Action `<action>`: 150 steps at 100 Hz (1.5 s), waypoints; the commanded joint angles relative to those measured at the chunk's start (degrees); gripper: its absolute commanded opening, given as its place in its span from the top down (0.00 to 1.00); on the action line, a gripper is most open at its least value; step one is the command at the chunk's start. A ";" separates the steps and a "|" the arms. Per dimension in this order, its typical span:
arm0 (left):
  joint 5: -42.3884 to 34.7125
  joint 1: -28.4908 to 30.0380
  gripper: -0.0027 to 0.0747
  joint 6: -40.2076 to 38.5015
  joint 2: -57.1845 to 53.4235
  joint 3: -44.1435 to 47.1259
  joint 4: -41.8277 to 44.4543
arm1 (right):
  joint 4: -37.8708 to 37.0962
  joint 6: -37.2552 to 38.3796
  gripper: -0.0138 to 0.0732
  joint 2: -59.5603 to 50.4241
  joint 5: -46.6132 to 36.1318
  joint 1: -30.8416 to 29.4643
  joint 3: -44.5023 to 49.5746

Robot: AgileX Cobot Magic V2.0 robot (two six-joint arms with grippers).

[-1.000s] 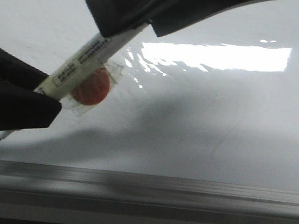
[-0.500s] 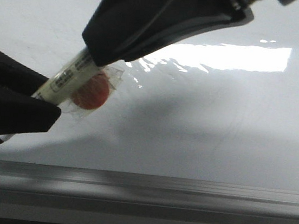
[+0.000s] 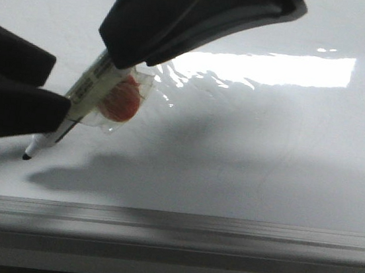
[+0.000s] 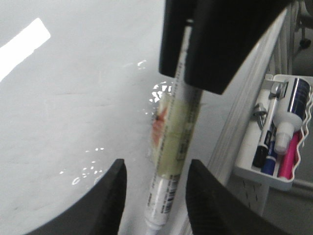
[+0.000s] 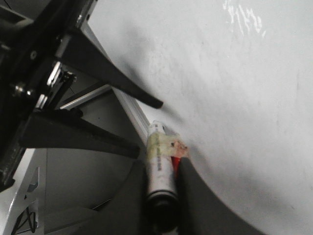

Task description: Write number 9 on whiteboard

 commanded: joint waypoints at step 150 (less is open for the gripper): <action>-5.71 4.60 0.58 -0.79 -13.66 -1.79 -9.50 | -5.28 8.00 0.91 -2.54 17.41 -15.17 -10.75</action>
